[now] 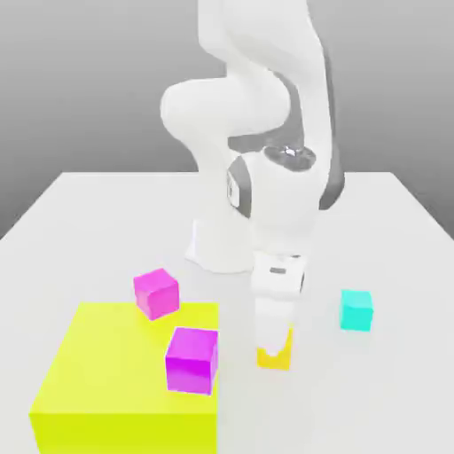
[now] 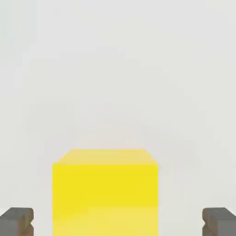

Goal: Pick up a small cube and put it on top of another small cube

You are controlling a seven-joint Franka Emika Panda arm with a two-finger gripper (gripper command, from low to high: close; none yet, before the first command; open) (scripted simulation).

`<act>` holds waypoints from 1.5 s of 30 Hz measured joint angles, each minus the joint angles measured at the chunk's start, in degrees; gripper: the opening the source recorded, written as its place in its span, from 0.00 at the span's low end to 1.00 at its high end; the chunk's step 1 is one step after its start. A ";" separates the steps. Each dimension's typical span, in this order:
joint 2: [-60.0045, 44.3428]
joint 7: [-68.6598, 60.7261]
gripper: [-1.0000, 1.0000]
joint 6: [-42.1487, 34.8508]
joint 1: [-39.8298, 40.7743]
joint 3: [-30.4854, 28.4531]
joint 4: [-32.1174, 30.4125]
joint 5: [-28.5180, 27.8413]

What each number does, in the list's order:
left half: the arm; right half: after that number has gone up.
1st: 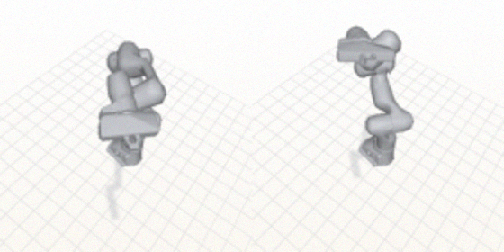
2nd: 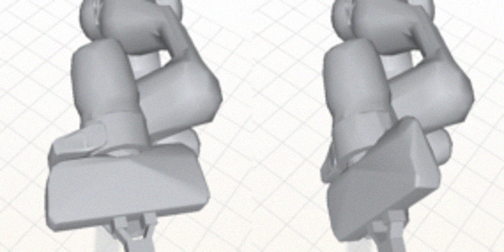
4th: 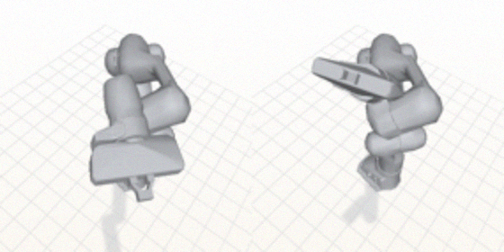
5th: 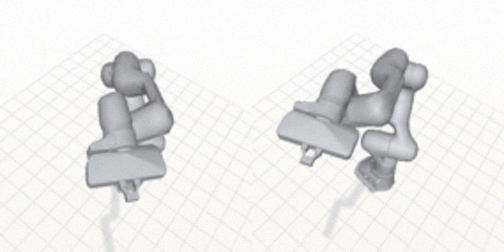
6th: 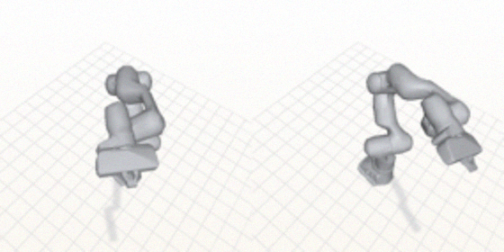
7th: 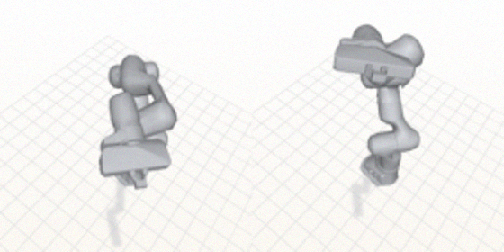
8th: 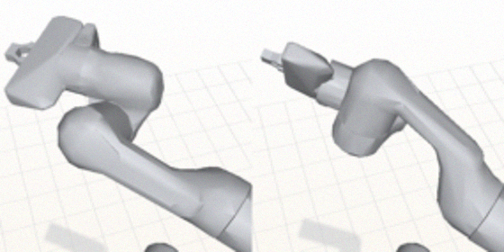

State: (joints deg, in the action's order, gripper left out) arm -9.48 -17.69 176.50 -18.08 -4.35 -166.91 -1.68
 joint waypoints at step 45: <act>11.93 21.30 1.00 -35.40 11.19 -7.69 23.32 1.16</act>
